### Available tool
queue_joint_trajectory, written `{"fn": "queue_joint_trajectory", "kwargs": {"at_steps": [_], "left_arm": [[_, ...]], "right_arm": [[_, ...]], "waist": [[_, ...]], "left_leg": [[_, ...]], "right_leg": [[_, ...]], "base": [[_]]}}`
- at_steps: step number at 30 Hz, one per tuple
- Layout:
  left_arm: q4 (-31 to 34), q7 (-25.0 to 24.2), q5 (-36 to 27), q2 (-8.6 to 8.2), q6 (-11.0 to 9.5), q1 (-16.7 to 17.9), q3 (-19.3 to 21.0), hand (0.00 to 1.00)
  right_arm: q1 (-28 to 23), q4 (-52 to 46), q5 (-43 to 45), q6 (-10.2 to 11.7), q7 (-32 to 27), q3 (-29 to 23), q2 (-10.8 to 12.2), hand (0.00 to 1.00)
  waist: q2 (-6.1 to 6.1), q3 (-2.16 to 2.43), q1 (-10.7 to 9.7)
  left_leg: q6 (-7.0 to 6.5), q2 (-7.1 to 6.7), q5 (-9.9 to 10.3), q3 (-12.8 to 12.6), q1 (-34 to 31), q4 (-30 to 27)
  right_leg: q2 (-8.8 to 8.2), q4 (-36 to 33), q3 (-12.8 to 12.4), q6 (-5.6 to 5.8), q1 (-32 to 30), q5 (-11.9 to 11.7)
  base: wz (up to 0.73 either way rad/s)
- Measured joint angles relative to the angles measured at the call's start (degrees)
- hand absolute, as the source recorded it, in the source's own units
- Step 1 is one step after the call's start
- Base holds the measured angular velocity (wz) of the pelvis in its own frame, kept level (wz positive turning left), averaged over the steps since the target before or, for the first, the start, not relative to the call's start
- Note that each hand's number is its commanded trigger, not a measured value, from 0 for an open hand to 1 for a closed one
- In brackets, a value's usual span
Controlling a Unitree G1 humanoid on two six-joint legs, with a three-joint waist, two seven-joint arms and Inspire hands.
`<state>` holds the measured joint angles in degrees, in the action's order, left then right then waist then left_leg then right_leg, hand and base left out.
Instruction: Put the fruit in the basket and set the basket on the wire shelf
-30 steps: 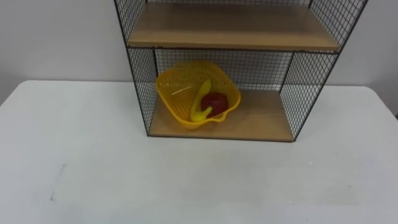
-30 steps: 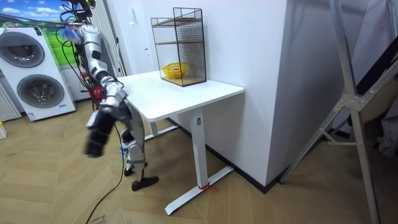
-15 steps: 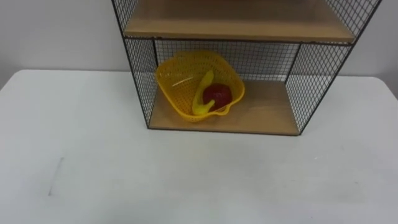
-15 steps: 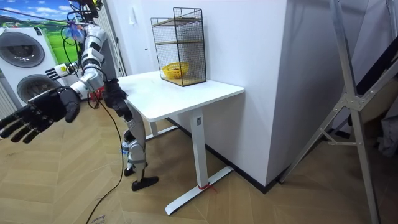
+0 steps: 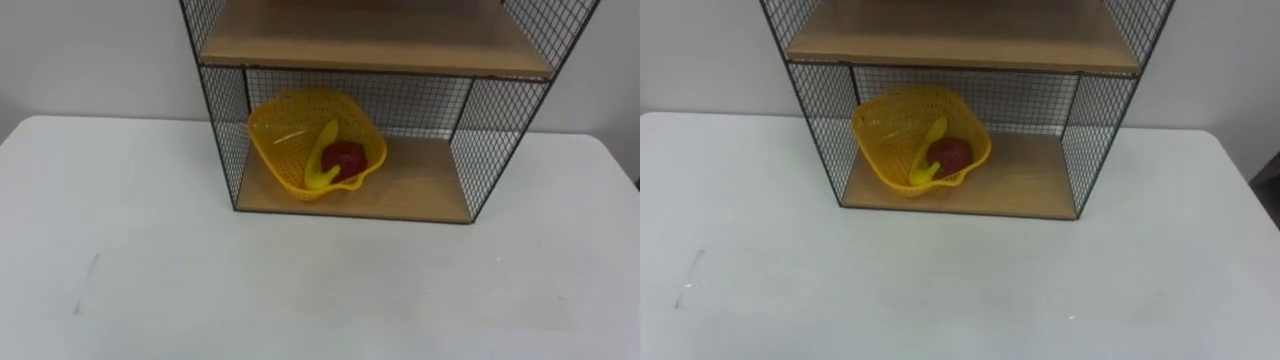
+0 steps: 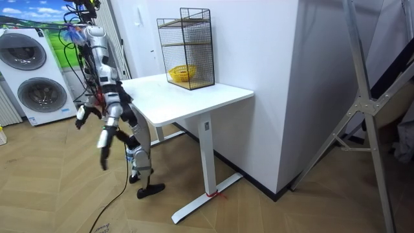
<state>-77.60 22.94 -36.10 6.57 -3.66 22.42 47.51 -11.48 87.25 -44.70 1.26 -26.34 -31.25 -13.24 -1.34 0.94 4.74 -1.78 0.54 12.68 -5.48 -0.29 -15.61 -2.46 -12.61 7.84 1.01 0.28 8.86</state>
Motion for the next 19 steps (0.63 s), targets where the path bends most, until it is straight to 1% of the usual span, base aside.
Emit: {"fn": "queue_joint_trajectory", "kwargs": {"at_steps": [1, 2, 3, 4, 5, 6, 7, 9, 10, 11, 12, 14, 15, 16, 19], "left_arm": [[0.11, -1.07, 4.43, -0.03, 1.25, -0.39, -2.48, 0.0], [0.22, -1.99, 8.58, -0.03, 2.63, -0.62, -4.1, 0.0], [0.67, -2.76, 12.4, -0.04, 4.16, -1.35, -5.06, 0.0], [1.11, -2.96, 14.31, -0.05, 4.92, -2.0, -5.66, 0.0], [2.1, -3.58, 18.37, -0.05, 6.31, -3.22, -7.74, 0.0], [3.43, -3.83, 23.25, -0.04, 7.4, -4.03, -10.97, 0.0], [4.22, -4.0, 25.91, -0.05, 7.72, -4.64, -12.37, 0.0], [6.98, -4.5, 34.83, 0.11, 9.11, -7.31, -16.46, 0.0], [7.27, -4.56, 36.34, 0.21, 9.46, -8.02, -17.47, 0.0], [8.02, -4.68, 38.54, 0.31, 10.09, -9.18, -19.58, 0.0], [8.82, -4.75, 40.04, 0.3, 10.7, -10.04, -21.91, 0.0], [8.95, -4.81, 42.58, 0.29, 10.86, -11.4, -24.25, 0.0], [9.03, -4.8, 43.35, 0.27, 10.83, -11.58, -24.82, 0.0], [9.05, -4.72, 44.73, 0.29, 10.84, -11.52, -26.09, 0.0], [9.05, -4.48, 46.91, 0.23, 11.73, -10.38, -29.18, 0.0]], "right_arm": [[1.14, 0.32, 3.96, -1.12, 1.34, 2.72, 0.0, 0.0], [2.43, 0.15, 7.52, -2.11, 2.62, 3.87, -0.12, 0.0], [3.54, -0.44, 10.6, -3.0, 4.07, 4.29, -0.11, 0.0], [4.13, -0.66, 12.07, -3.58, 4.69, 4.71, -0.08, 0.0], [5.01, -1.24, 14.6, -4.78, 6.11, 5.54, -0.02, 0.0], [6.23, -2.17, 17.28, -6.09, 7.13, 7.87, 0.13, 0.0], [6.25, -2.46, 18.71, -6.41, 7.96, 8.97, 0.22, 0.0], [7.02, -2.75, 24.13, -7.83, 9.12, 12.07, 0.67, 0.0], [7.18, -2.77, 25.23, -8.33, 9.37, 12.47, 0.73, 0.0], [7.46, -2.86, 26.81, -9.03, 10.29, 13.43, 0.78, 0.0], [8.08, -3.23, 27.97, -9.61, 10.68, 13.86, 0.9, 0.0], [8.53, -4.12, 29.62, -10.03, 10.87, 13.81, 1.17, 0.0], [8.44, -4.68, 29.86, -10.08, 10.86, 13.84, 1.34, 0.0], [8.17, -5.29, 30.04, -9.97, 10.86, 13.87, 1.68, 0.0], [7.47, -6.99, 31.96, -9.94, 10.9, 14.83, 2.73, 0.0]], "waist": [[-0.24, -0.08, 0.45], [-0.31, -0.13, 0.54], [-0.35, -0.2, 0.36], [-0.36, -0.2, 0.29], [-0.32, -0.21, 0.23], [-0.36, -0.2, 0.25], [-0.43, -0.2, 0.22], [-0.67, -0.27, -0.3], [-0.67, -0.27, -0.31], [-0.67, -0.27, -0.51], [-0.65, -0.41, -1.35], [-0.69, -0.54, -1.85], [-0.74, -0.56, -1.95], [-0.84, -0.65, -2.5], [-0.92, -0.68, -3.48]], "left_leg": [[0.12, 0.0, -0.07, 0.0, 0.16, 0.03], [0.15, 0.02, -0.09, 0.01, 0.73, 0.2], [0.21, 0.02, -0.13, 0.15, 1.33, 0.42], [0.19, 0.01, -0.27, 0.16, 1.54, 0.61], [0.18, -0.07, -0.62, 0.32, 1.92, 1.07], [0.33, -0.27, -0.83, 0.77, 1.95, 1.28], [0.38, -0.3, -0.91, 0.84, 1.95, 1.39], [0.27, -0.33, -1.45, 0.77, 2.42, 2.26], [0.24, -0.32, -1.51, 0.7, 2.58, 2.42], [0.25, -0.26, -1.57, 0.39, 2.91, 2.78], [0.2, -0.28, -1.69, 0.36, 2.87, 2.97], [0.11, -0.3, -1.92, 0.05, 2.96, 3.44], [0.1, -0.31, -2.02, -0.06, 3.07, 3.68], [0.09, -0.32, -2.29, -0.28, 3.49, 4.26], [0.11, -0.29, -2.51, -0.68, 3.81, 4.78]], "right_leg": [[0.02, 0.12, 0.01, -0.03, 0.18, -0.15], [0.09, 0.72, 0.11, -0.44, 0.97, -0.61], [0.13, 1.24, 0.29, -0.53, 1.85, -0.87], [0.12, 1.43, 0.36, -0.57, 2.14, -0.98], [0.13, 2.16, 0.55, -0.62, 2.69, -1.38], [0.09, 2.11, 0.64, -0.62, 2.71, -1.42], [0.08, 2.11, 0.7, -0.62, 2.68, -1.42], [0.13, 2.14, 0.63, -0.73, 2.69, -1.45], [0.19, 2.12, 0.48, -0.79, 2.71, -1.46], [0.36, 2.09, 0.16, -0.87, 2.71, -1.44], [0.58, 2.12, 0.14, -0.91, 2.64, -1.45], [0.66, 2.14, 0.06, -0.94, 2.53, -1.52], [0.68, 2.18, -0.03, -0.93, 2.52, -1.56], [0.72, 2.71, -0.11, -0.92, 2.65, -1.82], [0.79, 2.99, -0.51, -0.73, 2.71, -1.93]], "base": [[0.05], [0.07], [0.09], [0.09], [0.08], [0.07], [0.05], [-0.02], [-0.11], [-0.09], [-0.08], [-0.06], [-0.09], [-0.11], [-0.07]]}}
